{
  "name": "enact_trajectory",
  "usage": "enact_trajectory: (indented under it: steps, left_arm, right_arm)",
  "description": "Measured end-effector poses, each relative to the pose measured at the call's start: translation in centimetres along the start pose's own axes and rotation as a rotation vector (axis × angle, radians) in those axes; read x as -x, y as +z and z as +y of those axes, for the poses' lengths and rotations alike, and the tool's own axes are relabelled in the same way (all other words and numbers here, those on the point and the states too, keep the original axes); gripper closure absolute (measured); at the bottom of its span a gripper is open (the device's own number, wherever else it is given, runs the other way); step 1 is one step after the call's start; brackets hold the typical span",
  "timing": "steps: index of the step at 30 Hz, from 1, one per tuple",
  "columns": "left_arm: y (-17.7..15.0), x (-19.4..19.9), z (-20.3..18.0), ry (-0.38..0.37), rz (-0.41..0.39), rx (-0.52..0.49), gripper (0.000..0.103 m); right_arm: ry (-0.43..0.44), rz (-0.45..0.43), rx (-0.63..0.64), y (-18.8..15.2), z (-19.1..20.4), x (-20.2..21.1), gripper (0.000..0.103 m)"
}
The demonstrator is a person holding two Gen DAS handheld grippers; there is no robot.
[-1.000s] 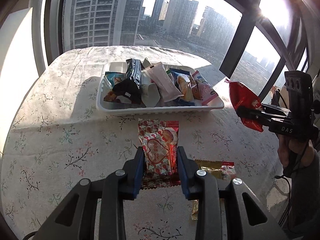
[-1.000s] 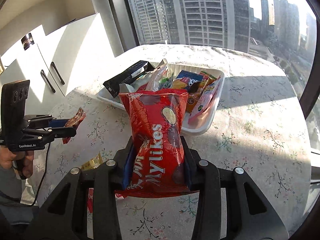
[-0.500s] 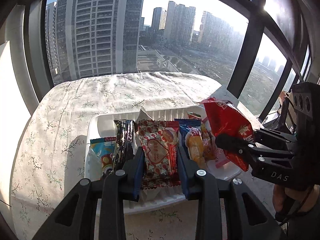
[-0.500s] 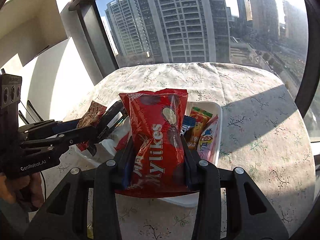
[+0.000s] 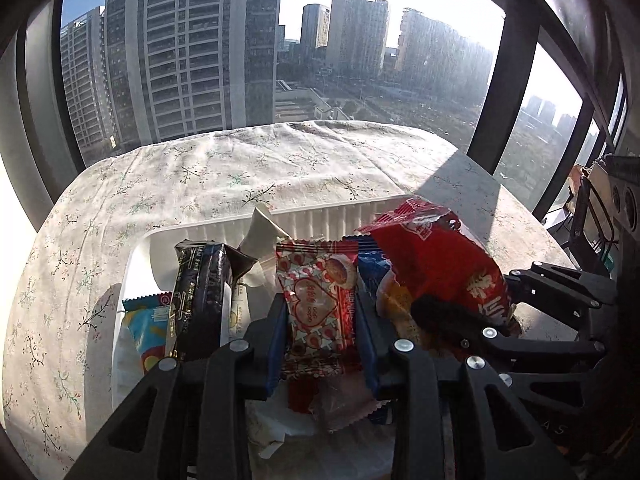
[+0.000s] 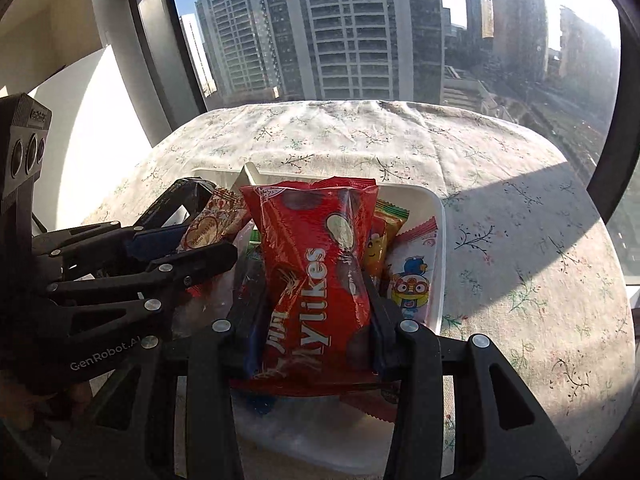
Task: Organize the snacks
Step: 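Carry the heart wrapper and Mylikes bag over the tray and lower them, then open both grippers to release the snacks into the tray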
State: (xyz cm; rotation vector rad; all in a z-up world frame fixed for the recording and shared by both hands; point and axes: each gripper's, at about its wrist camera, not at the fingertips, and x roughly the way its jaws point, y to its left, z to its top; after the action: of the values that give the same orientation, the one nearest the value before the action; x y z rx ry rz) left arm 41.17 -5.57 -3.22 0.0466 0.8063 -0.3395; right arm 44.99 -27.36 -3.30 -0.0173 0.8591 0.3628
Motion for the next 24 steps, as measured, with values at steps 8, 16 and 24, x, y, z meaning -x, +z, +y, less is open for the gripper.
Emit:
enact_trajectory:
  steps: [8,16,24]
  left_arm:
    - [-0.2,0.3,0.2,-0.002,-0.015,0.010,0.067]
    - [-0.3,0.7,0.3,-0.009,-0.025,0.016,0.063]
    - [-0.3,1.3,0.5,-0.014,-0.043,0.026,0.053]
  right_arm:
    - [-0.019,0.001,-0.002,-0.4,0.0,-0.4,0.052]
    - [-0.043,-0.012,0.014,-0.7,0.2,0.3,0.046]
    - [-0.061,-0.056,0.032,-0.6,0.5,1.7,0.043]
